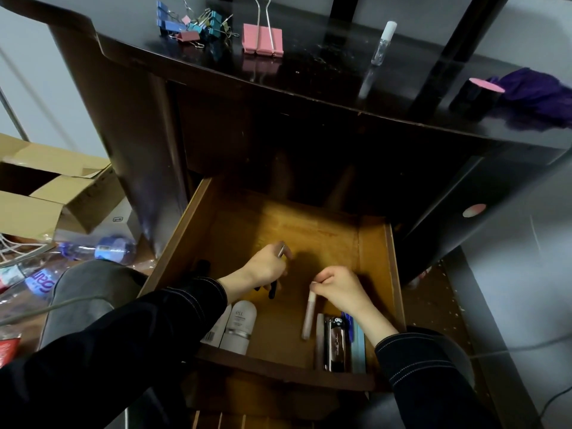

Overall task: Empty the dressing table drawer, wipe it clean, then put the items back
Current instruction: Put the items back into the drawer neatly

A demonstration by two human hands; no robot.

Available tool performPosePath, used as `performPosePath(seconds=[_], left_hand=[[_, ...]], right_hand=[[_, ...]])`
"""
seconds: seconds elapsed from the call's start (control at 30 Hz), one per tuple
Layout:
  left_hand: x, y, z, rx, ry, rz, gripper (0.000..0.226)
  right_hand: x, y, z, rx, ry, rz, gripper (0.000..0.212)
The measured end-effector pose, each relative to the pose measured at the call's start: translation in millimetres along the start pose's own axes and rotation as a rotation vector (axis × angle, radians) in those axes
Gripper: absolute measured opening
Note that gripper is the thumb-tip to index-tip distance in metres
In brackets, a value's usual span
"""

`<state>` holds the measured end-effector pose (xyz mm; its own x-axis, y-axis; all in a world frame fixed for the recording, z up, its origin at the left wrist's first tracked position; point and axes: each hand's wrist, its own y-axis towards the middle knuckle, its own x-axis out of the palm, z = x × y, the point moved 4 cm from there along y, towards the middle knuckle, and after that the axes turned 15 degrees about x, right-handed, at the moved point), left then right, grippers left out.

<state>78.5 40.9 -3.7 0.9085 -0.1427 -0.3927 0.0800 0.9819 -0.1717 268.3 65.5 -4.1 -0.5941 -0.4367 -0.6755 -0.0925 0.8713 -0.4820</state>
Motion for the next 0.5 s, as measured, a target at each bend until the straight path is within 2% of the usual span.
performPosePath(seconds=[0.23, 0.5], left_hand=[[1.5, -2.1, -0.9, -0.014, -0.032, 0.003, 0.050], [1.2, 0.0, -3.5, -0.017, -0.043, 0.008, 0.056]], right_hand=[[6.7, 0.9, 2.2, -0.013, -0.292, 0.024, 0.011], [12.4, -2.9, 4.8, -0.027, -0.449, -0.100, 0.013]])
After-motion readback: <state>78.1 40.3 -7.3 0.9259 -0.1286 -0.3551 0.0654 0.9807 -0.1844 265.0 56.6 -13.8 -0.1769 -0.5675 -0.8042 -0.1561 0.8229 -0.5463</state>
